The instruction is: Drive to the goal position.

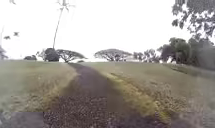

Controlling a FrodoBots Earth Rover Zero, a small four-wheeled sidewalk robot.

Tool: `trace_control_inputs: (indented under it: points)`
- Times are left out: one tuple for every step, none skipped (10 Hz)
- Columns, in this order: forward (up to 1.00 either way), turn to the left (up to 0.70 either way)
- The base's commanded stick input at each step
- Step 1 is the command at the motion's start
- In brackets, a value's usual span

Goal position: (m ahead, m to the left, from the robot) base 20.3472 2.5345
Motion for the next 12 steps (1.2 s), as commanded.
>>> trace_control_inputs:
  points:
    - [0.70,0.00]
    - [0.70,0.00]
    - [0.70,0.00]
    - [0.70,0.00]
    - [0.70,0.00]
    - [0.70,0.00]
    - [0.70,0.02]
    - [0.70,0.19]
    - [0.70,0.35]
    - [0.70,0.35]
    - [0.70,0.22]
    - [0.70,0.05]
